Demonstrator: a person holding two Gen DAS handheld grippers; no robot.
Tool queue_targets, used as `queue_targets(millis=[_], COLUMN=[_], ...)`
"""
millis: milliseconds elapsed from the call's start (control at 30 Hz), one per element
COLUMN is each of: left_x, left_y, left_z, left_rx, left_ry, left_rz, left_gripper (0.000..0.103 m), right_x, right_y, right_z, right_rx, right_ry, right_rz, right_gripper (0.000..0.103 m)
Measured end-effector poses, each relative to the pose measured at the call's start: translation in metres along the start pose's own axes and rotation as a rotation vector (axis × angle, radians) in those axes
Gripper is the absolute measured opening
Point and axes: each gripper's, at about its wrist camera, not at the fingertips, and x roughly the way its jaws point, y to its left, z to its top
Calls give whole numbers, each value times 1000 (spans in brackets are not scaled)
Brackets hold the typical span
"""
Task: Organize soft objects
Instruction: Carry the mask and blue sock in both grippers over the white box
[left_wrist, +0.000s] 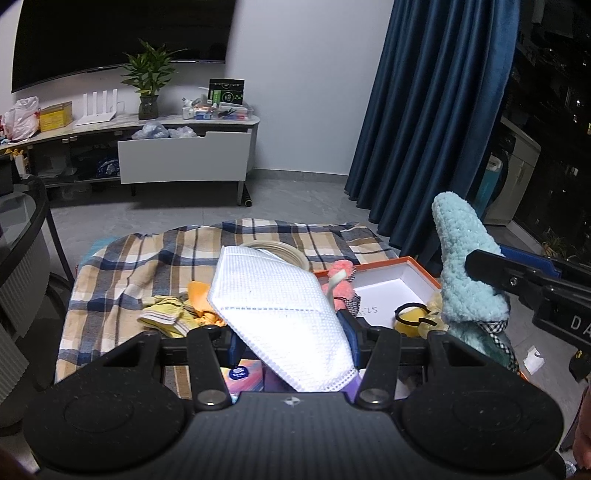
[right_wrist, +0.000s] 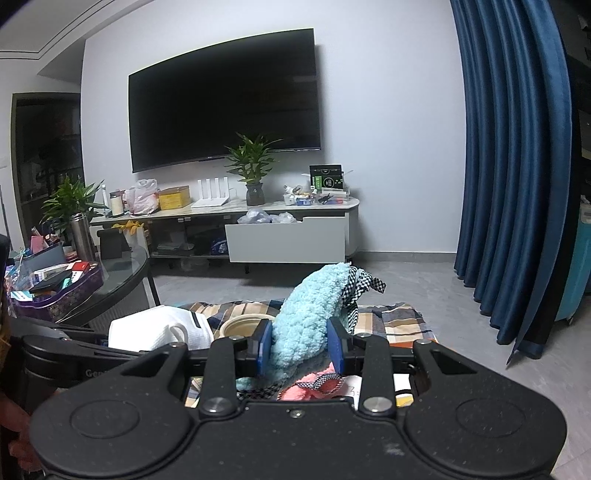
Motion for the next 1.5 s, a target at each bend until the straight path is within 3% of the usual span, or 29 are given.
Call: queue_targets(millis=[1500], left_x=[35], left_y=[-56], left_z=[3], left_rx=[77], left_ry=[53], left_rz=[-126], left_gripper=[51], right_x=[-17], right_y=[-64], right_z=[-9], right_rx=[71], right_ry=[-6], right_rz=[-128], right_gripper=[40])
